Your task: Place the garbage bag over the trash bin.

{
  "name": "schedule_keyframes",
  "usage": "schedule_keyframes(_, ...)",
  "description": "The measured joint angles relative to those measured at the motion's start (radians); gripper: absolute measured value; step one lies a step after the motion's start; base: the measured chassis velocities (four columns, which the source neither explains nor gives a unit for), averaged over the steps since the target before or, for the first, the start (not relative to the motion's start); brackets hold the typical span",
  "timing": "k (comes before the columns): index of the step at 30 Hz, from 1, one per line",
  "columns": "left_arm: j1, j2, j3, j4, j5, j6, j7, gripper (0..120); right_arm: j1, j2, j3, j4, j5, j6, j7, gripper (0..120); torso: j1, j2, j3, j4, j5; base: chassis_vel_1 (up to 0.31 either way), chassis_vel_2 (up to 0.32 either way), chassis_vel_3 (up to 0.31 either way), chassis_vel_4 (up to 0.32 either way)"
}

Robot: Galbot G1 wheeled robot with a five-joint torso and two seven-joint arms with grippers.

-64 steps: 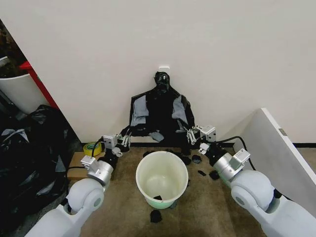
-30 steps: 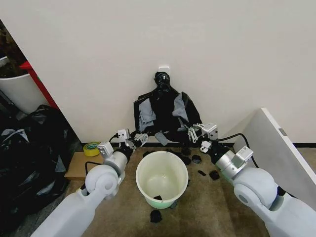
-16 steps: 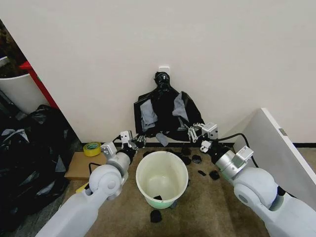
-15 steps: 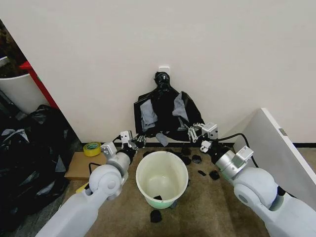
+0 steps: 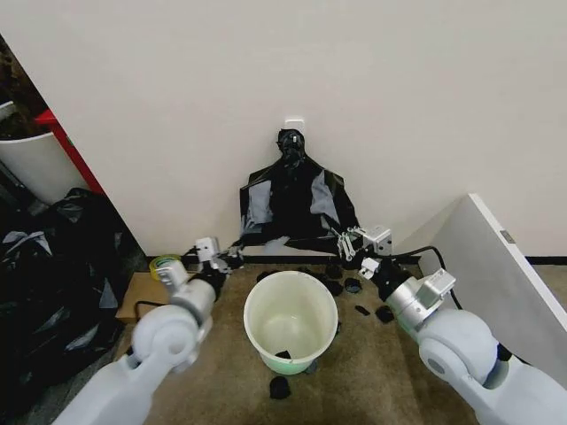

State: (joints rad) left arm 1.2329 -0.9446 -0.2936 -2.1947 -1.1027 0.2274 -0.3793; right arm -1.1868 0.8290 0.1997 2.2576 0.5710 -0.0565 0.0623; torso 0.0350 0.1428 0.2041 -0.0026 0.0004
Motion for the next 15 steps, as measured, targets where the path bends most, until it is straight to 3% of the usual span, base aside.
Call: schedule_keyframes(15, 0.174, -0.015, -0.08, -0.091, 0.073, -0.007, 0.016, 0, -0.084, 0.027, 0.017, 0.047, -0.003, -0.003, 0.014, 0, 0.0, 0.0, 0.0, 0.0, 0.0, 0.0, 0.0, 0.0, 0.0)
